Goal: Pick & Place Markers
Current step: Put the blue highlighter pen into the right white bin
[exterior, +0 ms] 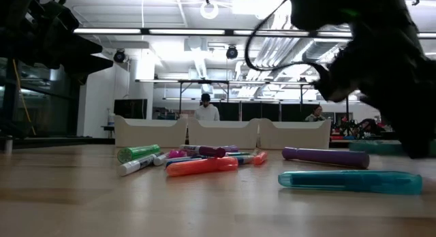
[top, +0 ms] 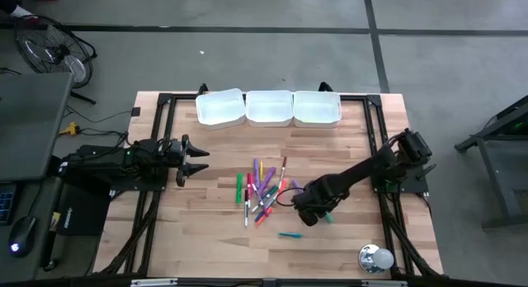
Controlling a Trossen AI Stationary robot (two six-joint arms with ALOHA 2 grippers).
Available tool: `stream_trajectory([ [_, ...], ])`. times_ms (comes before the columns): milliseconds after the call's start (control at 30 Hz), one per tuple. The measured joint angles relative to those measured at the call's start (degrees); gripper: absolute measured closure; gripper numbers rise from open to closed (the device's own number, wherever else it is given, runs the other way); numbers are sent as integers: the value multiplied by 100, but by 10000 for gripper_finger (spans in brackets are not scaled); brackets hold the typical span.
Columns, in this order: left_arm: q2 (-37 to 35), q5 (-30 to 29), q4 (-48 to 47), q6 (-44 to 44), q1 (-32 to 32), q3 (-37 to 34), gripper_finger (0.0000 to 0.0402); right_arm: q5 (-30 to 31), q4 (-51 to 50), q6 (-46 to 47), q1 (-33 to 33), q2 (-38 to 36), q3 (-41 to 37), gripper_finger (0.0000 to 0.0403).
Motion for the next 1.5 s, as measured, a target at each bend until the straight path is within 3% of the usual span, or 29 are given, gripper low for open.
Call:
stream_trajectory([
  [300,-1,0,0,-1,2,2,182,34,-1046,-1001,-563,-19,765,345],
  [600,1,0,0,-1,2,0,182,736,-1932,-2861,-1585,-32,1357,346],
  [1167,1,0,0,-1,2,0,182,1785,-1228,-6464,-4075,-38,1427,346],
  [1500,-1,0,0,-1,1,2,182,1787,-758,-7524,-5041,-43,1431,346],
])
